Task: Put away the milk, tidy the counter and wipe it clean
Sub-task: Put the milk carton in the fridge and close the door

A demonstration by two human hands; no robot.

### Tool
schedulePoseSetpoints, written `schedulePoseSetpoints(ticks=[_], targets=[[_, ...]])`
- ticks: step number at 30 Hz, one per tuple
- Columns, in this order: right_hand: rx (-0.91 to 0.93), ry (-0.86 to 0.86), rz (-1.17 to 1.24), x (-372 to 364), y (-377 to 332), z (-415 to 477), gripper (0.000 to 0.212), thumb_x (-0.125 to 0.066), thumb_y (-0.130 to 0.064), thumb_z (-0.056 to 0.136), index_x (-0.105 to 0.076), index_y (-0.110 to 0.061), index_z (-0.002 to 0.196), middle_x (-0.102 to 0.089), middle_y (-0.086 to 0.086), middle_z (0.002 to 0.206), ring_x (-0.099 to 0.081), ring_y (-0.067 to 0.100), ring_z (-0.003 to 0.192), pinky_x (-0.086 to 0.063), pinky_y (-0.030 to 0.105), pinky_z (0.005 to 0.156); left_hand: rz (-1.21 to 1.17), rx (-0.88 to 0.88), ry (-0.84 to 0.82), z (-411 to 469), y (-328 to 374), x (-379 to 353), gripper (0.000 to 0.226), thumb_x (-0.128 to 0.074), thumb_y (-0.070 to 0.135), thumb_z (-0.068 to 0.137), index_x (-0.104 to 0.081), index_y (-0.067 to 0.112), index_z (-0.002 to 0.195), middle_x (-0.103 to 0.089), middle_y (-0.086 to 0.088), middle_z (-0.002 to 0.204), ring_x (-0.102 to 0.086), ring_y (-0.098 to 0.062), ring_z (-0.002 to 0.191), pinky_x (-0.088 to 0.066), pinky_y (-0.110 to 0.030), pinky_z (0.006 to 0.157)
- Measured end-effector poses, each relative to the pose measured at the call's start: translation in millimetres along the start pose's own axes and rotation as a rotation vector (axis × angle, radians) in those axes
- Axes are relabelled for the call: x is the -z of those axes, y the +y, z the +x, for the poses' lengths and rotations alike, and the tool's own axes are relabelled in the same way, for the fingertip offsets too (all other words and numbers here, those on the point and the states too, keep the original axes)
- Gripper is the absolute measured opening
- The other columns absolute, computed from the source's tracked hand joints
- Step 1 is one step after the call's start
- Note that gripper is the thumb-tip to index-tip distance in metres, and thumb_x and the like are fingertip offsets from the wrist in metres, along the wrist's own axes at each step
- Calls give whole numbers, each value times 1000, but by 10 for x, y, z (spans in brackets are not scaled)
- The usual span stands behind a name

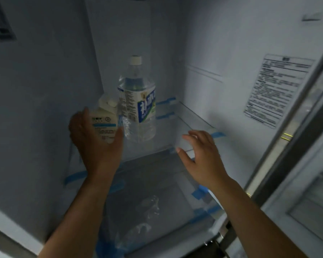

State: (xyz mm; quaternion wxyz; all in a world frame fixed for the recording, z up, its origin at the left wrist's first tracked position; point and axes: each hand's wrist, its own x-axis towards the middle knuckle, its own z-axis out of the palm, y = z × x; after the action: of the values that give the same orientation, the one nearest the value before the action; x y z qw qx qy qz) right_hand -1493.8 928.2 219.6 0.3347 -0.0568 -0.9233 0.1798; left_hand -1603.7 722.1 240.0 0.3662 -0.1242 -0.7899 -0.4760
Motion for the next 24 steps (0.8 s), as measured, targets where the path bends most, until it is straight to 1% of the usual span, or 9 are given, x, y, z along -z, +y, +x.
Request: schedulePoseSetpoints(ticks=[3,5,9,10,14,16,19,22,24], targets=[[-11,98,-12,502,-132,-222,44,-45,-44,87,-57,-12,115,-54,8,121,-41,21,117,-42,33,90,-45,-174,-34,-47,311,106,66,-70,25,77,-43,-1,131,-43,-25,133,-37,-37,126,-30,-42,107],[-28,154,-56,836,-193,-396,44,-45,-44,87,-56,-13,117,-53,7,122,-40,18,117,-38,28,91,-162,-222,-129,-182,544,134,57,-66,24,79,-47,2,127,-49,-19,128,-44,-29,120,-34,-33,103],[-126,260,-101,1419,-189,-935,44,-48,-42,86,-55,-14,119,-55,5,121,-43,15,115,-36,26,93,-475,-240,-506,-741,1114,129,39,-59,37,83,-53,20,118,-58,5,115,-52,3,108,-33,-4,91],[-155,275,-107,1555,-169,-1094,44,-48,-43,85,-56,-15,118,-57,4,119,-45,14,113,-37,25,92,-510,-283,-597,-905,1242,109,35,-58,38,82,-53,26,115,-58,11,112,-52,8,105,-32,-1,88],[-322,275,-251,2207,-43,-1915,33,-58,-40,86,-57,-19,112,-60,-3,107,-47,6,96,-32,11,77,-569,-531,-808,-1633,1815,7,33,-55,38,83,-54,29,114,-58,9,112,-53,-2,106,-33,-7,93],[-403,249,-335,2508,-12,-2311,27,-61,-35,84,-59,-19,107,-60,-3,103,-48,7,91,-33,12,70,-559,-618,-866,-1958,2072,-24,34,-55,38,83,-58,24,114,-60,5,113,-54,-8,107,-37,-15,95],[-453,176,-437,2881,-19,-2783,21,-63,-32,84,-60,-17,100,-56,-6,93,-48,9,84,-33,15,65,-437,-803,-867,-2363,2378,12,40,-55,41,82,-58,26,118,-60,0,118,-53,-16,112,-43,-32,96],[-474,137,-491,3185,-48,-3130,18,-62,-29,85,-60,-15,97,-50,-9,88,-48,9,78,-29,9,61,-383,-812,-861,-2630,2510,112,47,-58,40,82,-54,26,127,-56,-3,126,-48,-20,120,-37,-33,100],[-501,127,-519,3332,-54,-3303,18,-61,-28,86,-60,-14,99,-52,-7,89,-49,10,79,-33,14,60,-392,-767,-880,-2731,2507,154,50,-62,34,83,-51,26,131,-51,-4,131,-43,-20,125,-34,-28,100]])
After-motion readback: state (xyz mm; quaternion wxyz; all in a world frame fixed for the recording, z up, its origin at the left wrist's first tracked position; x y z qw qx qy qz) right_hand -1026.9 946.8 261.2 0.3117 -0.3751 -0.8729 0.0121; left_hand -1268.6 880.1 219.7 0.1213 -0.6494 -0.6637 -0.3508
